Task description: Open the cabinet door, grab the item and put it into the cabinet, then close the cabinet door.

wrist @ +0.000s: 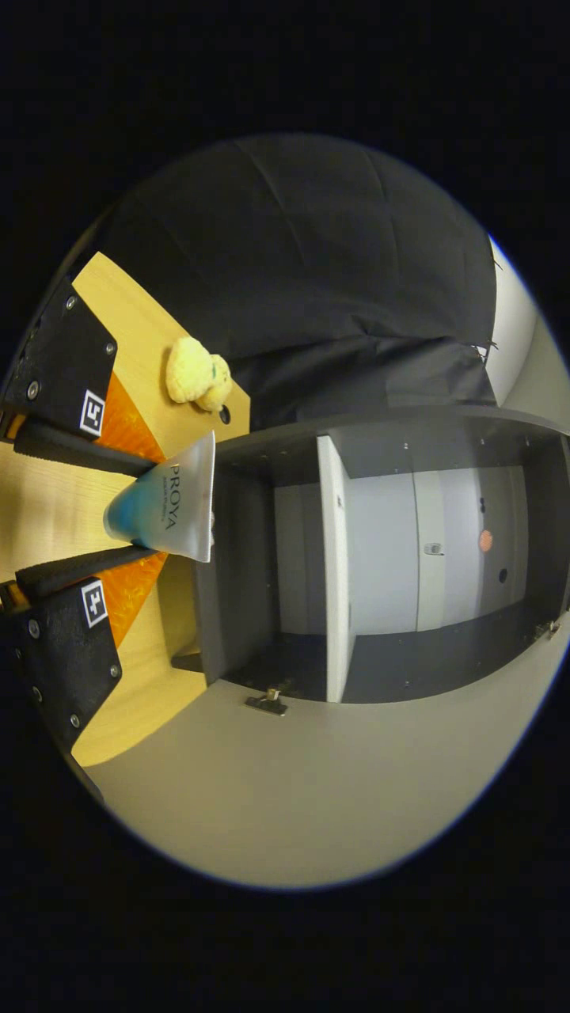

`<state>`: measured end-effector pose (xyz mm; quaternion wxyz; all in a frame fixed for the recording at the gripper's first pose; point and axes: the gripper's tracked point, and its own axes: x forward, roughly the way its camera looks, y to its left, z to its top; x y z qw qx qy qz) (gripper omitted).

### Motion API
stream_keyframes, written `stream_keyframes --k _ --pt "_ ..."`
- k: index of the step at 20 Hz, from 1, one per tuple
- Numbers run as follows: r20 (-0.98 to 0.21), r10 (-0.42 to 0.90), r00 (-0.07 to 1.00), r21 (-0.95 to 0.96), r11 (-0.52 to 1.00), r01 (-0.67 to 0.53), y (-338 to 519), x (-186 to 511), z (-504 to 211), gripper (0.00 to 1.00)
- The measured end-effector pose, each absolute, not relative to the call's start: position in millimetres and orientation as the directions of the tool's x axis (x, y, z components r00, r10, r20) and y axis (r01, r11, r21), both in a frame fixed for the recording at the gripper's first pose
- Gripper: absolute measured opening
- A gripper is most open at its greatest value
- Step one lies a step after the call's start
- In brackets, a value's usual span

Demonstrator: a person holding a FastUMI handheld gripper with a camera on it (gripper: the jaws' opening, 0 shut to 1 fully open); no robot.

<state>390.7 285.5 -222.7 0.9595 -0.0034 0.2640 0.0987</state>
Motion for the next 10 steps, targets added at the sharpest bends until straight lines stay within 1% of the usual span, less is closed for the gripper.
stream_keyframes --k 10 --pt "-0.414 0.190 0.890 0.039 0.981 -0.191 276 495 -136 0.52"
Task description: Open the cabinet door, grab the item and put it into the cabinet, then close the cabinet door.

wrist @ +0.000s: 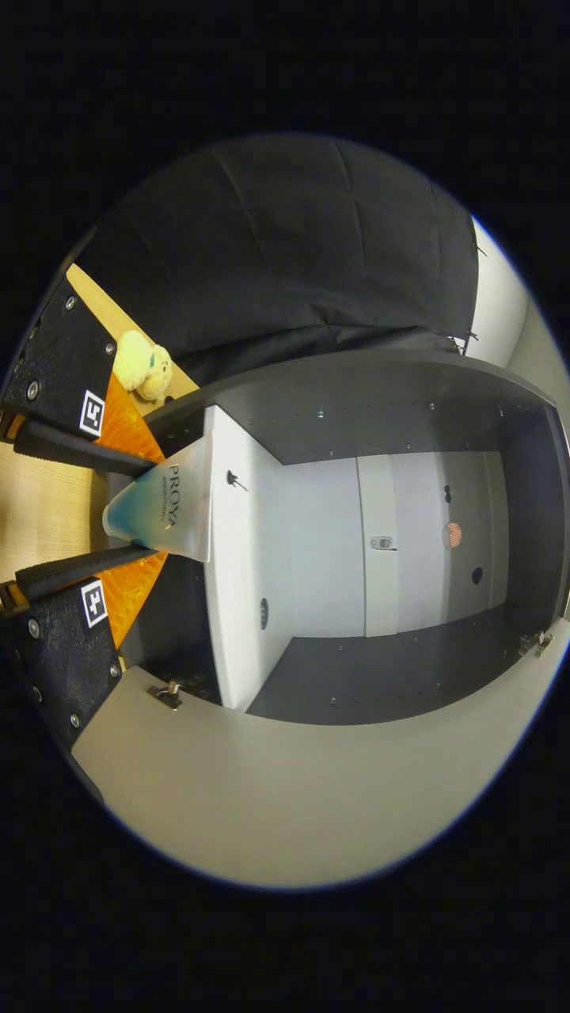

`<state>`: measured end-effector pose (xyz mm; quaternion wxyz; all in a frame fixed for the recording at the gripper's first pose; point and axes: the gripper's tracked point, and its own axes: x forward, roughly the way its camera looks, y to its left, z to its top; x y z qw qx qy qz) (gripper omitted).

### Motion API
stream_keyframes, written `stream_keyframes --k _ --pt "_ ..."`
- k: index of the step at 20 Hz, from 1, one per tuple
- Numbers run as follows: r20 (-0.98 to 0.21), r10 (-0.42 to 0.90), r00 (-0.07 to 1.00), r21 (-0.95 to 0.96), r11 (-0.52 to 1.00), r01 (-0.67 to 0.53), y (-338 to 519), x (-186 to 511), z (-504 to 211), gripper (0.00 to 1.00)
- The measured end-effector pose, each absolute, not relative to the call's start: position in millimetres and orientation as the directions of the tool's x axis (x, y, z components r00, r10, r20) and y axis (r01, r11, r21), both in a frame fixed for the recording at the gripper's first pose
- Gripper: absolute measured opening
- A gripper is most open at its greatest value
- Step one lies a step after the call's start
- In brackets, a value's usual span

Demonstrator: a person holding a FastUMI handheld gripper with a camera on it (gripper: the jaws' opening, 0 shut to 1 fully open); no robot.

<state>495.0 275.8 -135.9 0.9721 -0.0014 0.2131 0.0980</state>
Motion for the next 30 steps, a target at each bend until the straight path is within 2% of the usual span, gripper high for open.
stream_keyframes --k 7,14,21,26,28,29,30 --pt "-0.363 0.177 0.915 0.058 0.984 -0.168 281 566 -98 0.52" --pt "-0.402 0.158 0.902 0.067 0.987 -0.143 281 621 -105 0.51" --pt "-0.468 0.144 0.872 0.037 0.989 -0.143 277 650 -128 0.51" --pt "-0.457 0.152 0.876 0.032 0.988 -0.154 278 653 -129 0.56" --pt "-0.434 0.144 0.890 0.005 0.988 -0.157 275 650 -122 0.71" --pt "-0.418 0.136 0.898 -0.013 0.988 -0.156 272 646 -117 0.84" --pt "-0.403 0.135 0.905 -0.023 0.987 -0.157 272 641 -112 0.88"
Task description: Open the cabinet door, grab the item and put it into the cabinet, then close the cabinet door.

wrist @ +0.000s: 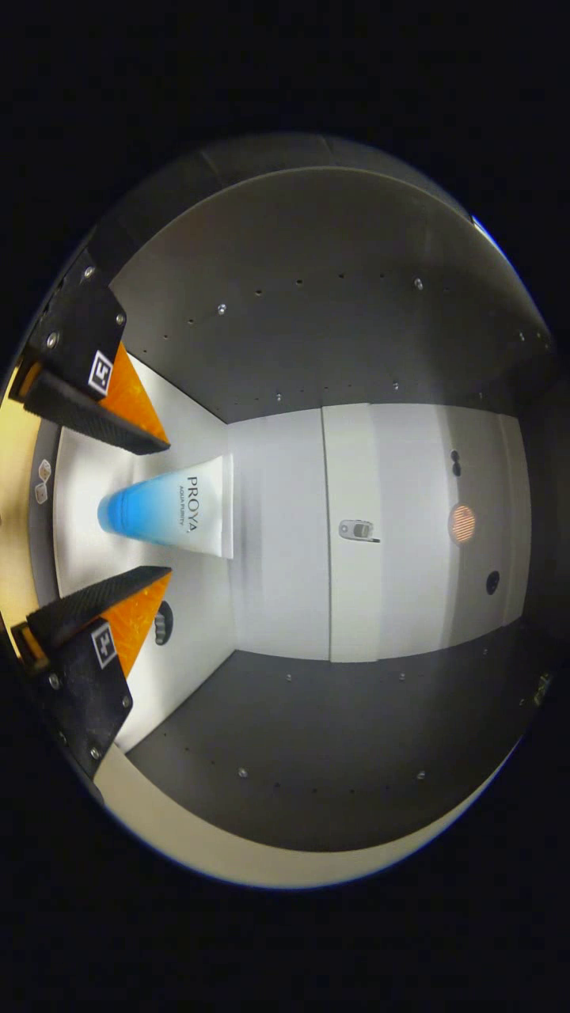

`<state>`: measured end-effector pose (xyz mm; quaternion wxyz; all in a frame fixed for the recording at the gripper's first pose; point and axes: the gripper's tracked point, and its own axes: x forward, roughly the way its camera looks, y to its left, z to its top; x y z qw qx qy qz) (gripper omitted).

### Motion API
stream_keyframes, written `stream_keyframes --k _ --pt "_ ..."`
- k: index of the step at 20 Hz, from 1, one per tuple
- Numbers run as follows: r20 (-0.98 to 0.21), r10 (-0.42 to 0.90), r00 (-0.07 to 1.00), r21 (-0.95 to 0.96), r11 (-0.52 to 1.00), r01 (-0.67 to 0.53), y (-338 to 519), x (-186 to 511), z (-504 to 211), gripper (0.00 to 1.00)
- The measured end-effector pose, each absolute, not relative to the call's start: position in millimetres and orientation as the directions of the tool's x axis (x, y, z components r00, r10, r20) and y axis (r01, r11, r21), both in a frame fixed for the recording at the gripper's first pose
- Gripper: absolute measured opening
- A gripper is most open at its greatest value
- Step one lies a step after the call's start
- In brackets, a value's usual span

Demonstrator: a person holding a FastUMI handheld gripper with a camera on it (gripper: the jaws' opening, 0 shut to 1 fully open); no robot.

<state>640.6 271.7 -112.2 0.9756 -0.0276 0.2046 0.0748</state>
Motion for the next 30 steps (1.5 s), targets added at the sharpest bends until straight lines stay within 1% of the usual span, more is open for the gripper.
stream_keyframes --k 1,6,15,23,30 --pt "-0.390 0.136 0.911 -0.023 0.987 -0.157 272 635 -106 0.93" --pt "-0.331 0.152 0.931 0.018 0.988 -0.154 270 588 -80 0.94" --pt "-0.242 0.153 0.958 0.034 0.988 -0.150 260 490 -37 0.94" --pt "-0.211 0.167 0.963 0.062 0.986 -0.157 253 404 -22 0.93" --pt "-0.159 0.156 0.975 0.084 0.986 -0.144 235 337 -3 0.93"
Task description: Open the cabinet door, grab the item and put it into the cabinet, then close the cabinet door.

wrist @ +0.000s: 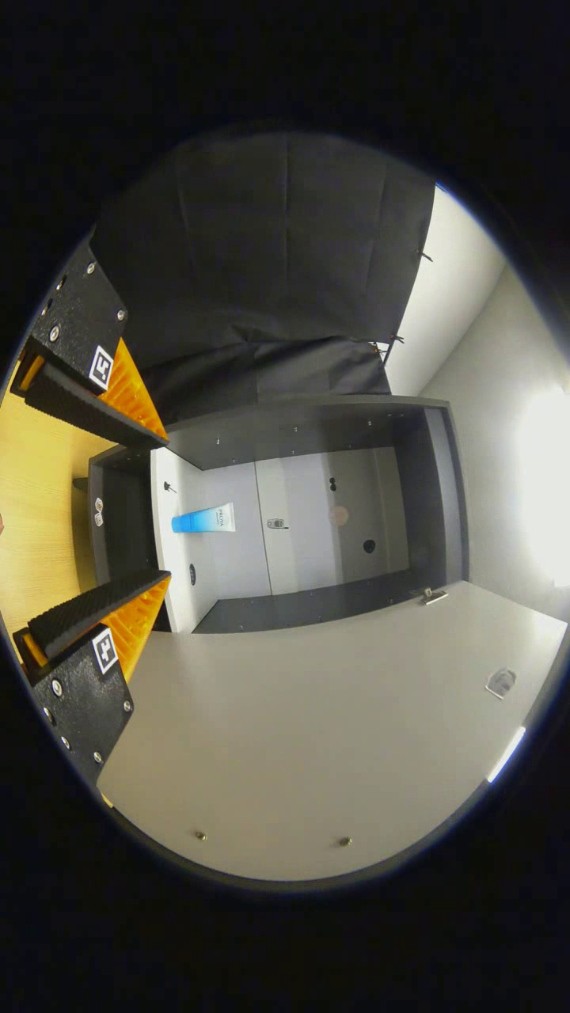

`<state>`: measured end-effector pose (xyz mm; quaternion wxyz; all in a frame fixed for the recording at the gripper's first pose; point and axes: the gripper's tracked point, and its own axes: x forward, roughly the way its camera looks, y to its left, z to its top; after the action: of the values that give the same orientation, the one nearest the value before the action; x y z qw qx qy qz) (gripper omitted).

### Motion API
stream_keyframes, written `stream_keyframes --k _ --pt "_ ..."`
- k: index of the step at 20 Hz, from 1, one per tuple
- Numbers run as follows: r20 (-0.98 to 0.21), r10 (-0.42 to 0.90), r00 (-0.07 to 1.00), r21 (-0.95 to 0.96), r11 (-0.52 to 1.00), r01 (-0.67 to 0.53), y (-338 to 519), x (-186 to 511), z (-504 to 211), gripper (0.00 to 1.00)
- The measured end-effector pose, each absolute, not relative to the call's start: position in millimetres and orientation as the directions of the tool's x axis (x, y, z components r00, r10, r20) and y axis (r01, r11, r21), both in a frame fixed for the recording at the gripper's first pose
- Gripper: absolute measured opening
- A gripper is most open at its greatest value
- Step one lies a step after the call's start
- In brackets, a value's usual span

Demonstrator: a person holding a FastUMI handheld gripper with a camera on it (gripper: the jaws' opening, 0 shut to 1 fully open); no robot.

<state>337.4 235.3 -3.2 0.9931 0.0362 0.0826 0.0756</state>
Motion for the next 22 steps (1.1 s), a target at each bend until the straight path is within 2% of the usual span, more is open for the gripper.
stream_keyframes --k 12,22 --pt "-0.118 0.127 0.985 0.051 0.991 -0.121 182 255 10 0.93" --pt "-0.088 -0.080 0.993 0.066 0.994 0.086 67 232 48 0.93"
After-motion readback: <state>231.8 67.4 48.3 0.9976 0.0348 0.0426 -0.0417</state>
